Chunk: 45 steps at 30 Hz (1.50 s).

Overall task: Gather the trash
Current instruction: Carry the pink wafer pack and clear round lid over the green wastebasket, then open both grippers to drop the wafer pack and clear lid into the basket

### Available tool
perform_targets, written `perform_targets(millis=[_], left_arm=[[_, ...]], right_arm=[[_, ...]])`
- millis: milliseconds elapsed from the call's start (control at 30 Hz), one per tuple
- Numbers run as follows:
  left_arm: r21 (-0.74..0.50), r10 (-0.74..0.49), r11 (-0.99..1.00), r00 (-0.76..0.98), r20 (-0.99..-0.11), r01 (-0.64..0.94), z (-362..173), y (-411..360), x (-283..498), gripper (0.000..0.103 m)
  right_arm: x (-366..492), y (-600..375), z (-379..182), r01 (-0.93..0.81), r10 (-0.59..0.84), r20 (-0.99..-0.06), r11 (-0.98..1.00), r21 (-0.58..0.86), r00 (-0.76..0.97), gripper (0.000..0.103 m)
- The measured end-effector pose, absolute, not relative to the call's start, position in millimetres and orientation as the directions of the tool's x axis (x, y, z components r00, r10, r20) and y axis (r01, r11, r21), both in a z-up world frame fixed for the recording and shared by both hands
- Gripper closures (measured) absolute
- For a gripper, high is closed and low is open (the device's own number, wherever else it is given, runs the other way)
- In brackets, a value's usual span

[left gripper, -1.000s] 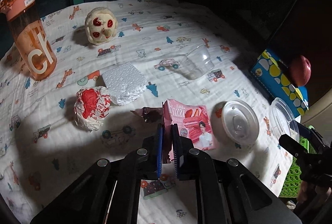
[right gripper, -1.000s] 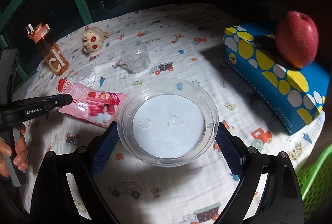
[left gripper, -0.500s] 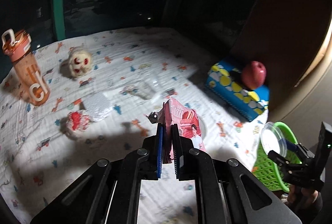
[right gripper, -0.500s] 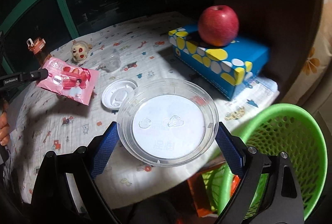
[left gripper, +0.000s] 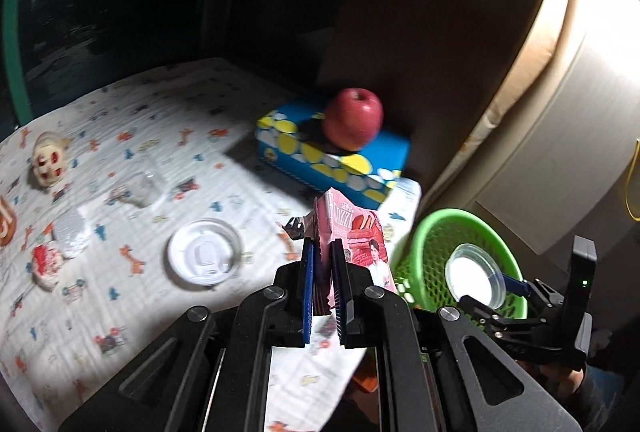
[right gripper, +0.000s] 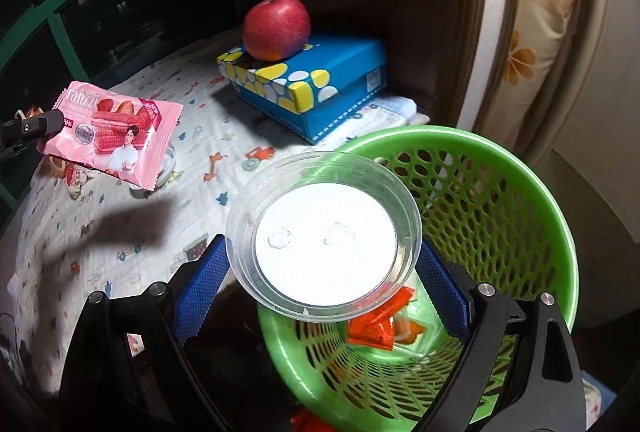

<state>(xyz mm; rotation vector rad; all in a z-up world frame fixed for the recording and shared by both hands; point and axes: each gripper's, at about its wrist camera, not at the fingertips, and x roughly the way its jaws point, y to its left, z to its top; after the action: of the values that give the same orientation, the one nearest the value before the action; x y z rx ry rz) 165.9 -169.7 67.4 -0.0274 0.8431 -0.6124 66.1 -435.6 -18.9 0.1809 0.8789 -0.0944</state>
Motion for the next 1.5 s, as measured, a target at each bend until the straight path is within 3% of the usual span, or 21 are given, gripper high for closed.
perform_targets(millis=[500, 1200, 1267, 1367, 1400, 1500], left_arm=[[-0.234, -0.572, 0.726, 0.381, -0.726, 0.646, 52, -286, 137, 0.094], [-0.221, -0.52, 0.67, 0.235, -0.821, 0.709, -10, -353, 114, 0.09], [-0.212, -0.508, 0.675, 0.238, -0.828, 0.707, -13, -353, 114, 0.086], [-0.212, -0.504, 0.684, 0.242, -0.829, 0.698, -16, -349, 115, 0.068], [-0.21, -0.502, 0.688, 0.247, -0.829, 0.694, -16, -348, 115, 0.058], [-0.214, -0.504, 0.695, 0.252, -0.826, 0.687, -15, -342, 116, 0.053]], right_arm=[[26, -495, -33, 0.26, -0.05, -0.795, 0.956, 0.137, 0.604, 0.012], [-14, -530, -11, 0.337, -0.096, -0.745, 0.924, 0.179, 0.66, 0.011], [-16, -531, -10, 0.339, -0.095, -0.743, 0.922, 0.185, 0.662, 0.011], [-17, -531, -12, 0.341, -0.091, -0.744, 0.921, 0.19, 0.662, 0.011], [-17, -531, -11, 0.34, -0.09, -0.745, 0.921, 0.191, 0.662, 0.011], [-16, -529, -11, 0.338, -0.088, -0.745, 0.922, 0.191, 0.662, 0.011]])
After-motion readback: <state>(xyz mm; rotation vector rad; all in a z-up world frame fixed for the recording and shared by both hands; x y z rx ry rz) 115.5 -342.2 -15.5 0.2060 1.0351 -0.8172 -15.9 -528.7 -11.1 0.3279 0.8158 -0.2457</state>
